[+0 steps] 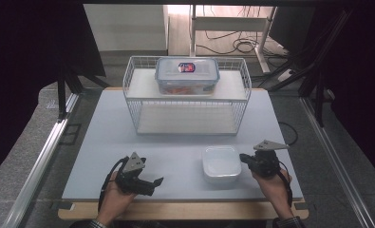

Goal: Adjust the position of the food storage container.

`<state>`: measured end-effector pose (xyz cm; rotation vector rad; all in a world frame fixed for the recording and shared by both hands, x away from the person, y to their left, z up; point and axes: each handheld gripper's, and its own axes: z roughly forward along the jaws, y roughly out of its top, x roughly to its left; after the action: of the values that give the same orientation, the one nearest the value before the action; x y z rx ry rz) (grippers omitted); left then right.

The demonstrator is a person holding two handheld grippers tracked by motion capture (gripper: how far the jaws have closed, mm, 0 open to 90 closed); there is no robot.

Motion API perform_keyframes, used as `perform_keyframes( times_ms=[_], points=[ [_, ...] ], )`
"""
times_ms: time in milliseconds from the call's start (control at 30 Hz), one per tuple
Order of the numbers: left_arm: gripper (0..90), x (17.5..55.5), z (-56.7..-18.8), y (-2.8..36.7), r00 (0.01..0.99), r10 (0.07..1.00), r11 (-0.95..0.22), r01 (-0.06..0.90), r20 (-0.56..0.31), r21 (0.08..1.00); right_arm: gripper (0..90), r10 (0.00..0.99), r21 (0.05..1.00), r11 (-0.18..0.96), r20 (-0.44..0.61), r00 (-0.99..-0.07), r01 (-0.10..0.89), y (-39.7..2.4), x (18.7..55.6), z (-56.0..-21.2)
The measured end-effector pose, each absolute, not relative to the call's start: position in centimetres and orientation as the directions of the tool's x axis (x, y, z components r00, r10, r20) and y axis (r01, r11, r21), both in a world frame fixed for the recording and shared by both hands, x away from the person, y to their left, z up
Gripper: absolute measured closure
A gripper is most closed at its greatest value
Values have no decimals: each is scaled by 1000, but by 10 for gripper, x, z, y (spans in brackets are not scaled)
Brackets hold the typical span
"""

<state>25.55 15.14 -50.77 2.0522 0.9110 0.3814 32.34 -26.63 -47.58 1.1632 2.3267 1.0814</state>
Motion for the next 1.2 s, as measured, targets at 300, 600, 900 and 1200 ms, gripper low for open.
perform_keyframes(
  times_ms=[300,600,900,1200],
  points=[
    [47,256,-508,152,686,725,-383,476,-62,792,893,726,744,427,56,-685,514,-232,328,-478],
    [47,255,-508,153,683,728,-381,480,-63,791,892,667,735,479,52,-743,481,-203,322,-480],
    [47,254,-509,154,683,727,-382,487,-69,786,892,629,732,497,66,-774,466,-190,308,-479],
    [51,255,-510,156,687,722,-387,496,-78,777,796,610,736,513,48,-791,441,-191,301,-480]
  ],
)
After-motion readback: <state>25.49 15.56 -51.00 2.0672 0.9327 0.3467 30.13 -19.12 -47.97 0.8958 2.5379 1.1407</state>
